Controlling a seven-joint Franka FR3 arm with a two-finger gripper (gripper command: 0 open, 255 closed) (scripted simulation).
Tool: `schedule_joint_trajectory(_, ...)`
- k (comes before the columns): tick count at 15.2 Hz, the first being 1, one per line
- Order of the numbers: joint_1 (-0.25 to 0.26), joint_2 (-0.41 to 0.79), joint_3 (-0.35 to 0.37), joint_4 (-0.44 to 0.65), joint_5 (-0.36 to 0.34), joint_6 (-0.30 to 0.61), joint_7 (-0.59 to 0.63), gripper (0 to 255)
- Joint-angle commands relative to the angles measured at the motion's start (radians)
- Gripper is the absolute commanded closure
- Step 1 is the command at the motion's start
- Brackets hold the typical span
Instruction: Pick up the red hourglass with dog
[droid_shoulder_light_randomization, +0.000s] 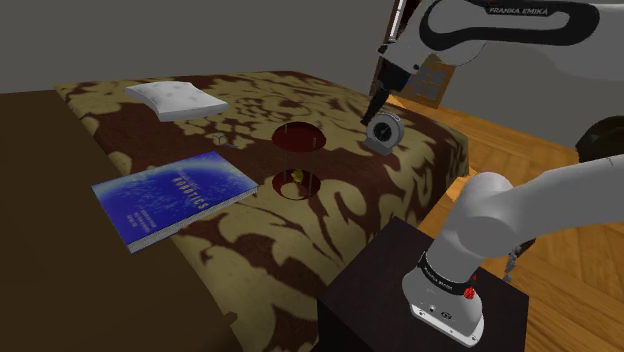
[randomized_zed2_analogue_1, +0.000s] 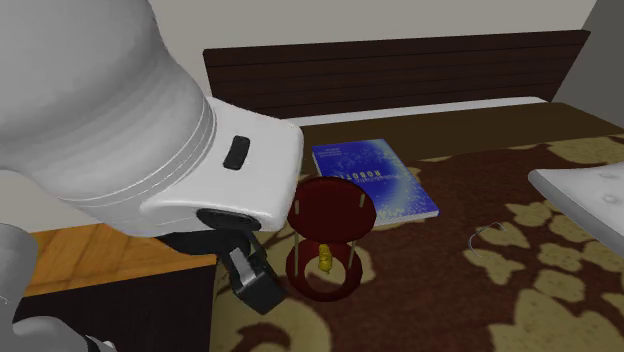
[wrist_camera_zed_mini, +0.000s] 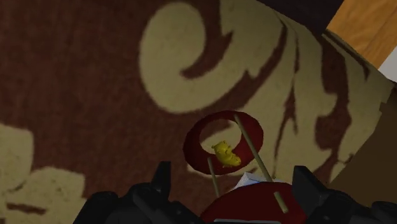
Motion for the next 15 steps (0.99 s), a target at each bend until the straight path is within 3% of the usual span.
schedule_joint_trajectory(1, 0.059, 0.027, -0.095, -0.051, 0.043, 0.103, -0.156, 0)
schedule_joint_trajectory(5, 0.228, 0.123, -0.306, -0.074, 0.165, 0.231, -0.477, 0)
schedule_joint_trajectory(9, 0.484, 0.246, -0.562, -0.032, 0.338, 0.281, -0.833, 0)
schedule_joint_trajectory(12, 0.740, 0.352, -0.799, 0.039, 0.495, 0.249, -1.113, 0)
schedule_joint_trajectory(14, 0.964, 0.426, -1.006, 0.100, 0.604, 0.192, -1.294, 0)
schedule_joint_trajectory(15, 1.106, 0.454, -1.137, 0.133, 0.650, 0.158, -1.376, 0)
